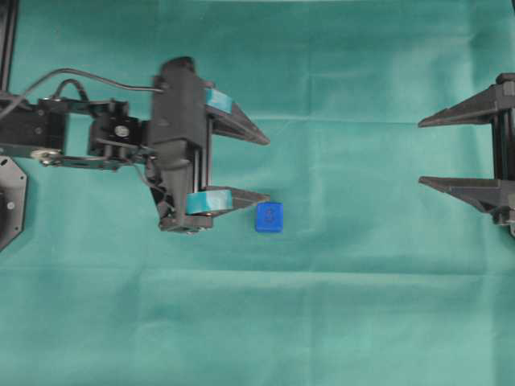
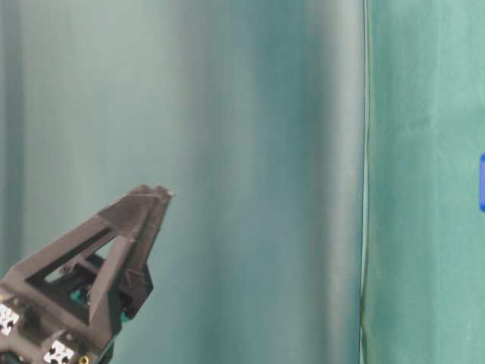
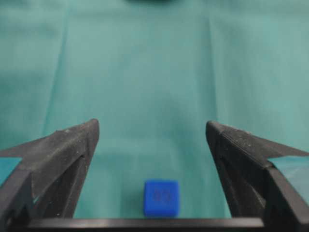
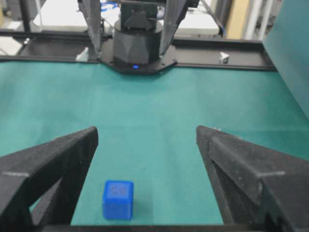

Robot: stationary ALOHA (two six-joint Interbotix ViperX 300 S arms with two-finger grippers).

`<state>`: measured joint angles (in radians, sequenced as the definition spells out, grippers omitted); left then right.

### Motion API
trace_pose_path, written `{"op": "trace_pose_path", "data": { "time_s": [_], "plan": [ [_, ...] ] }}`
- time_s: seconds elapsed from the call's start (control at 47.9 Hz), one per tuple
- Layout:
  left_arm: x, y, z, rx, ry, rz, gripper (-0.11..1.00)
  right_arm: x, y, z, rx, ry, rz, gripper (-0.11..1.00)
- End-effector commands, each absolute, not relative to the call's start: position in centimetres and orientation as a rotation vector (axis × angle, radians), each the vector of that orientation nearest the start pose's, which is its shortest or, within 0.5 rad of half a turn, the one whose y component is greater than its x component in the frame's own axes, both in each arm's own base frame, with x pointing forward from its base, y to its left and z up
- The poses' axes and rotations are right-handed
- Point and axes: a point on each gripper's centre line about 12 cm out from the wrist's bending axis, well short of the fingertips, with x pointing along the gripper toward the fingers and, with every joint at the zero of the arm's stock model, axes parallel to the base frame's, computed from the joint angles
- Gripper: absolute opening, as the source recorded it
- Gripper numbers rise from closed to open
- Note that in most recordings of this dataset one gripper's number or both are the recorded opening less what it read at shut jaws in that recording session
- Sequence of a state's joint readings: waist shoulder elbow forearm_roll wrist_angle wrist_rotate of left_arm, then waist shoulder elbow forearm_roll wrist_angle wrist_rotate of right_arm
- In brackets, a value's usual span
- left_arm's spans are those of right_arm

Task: Handover the blue block to the right arm after grasping it with the left arm, then place it in the designated position.
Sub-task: 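Move the open left gripper toward the blue cube, then lower the left gripper around the blue cube and close it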

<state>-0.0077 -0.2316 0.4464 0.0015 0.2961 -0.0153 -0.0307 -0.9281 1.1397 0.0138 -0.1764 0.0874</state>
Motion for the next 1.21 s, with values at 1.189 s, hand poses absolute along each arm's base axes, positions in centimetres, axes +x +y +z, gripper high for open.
{"op": "trace_pose_path", "data": {
  "time_s": [1.189],
  "plan": [
    [39.67,-0.9,33.26,-0.004,0.643,-0.017,1.0,21.04,-0.7,29.54,0.101,0.026,-0.036,0.93]
  ]
}}
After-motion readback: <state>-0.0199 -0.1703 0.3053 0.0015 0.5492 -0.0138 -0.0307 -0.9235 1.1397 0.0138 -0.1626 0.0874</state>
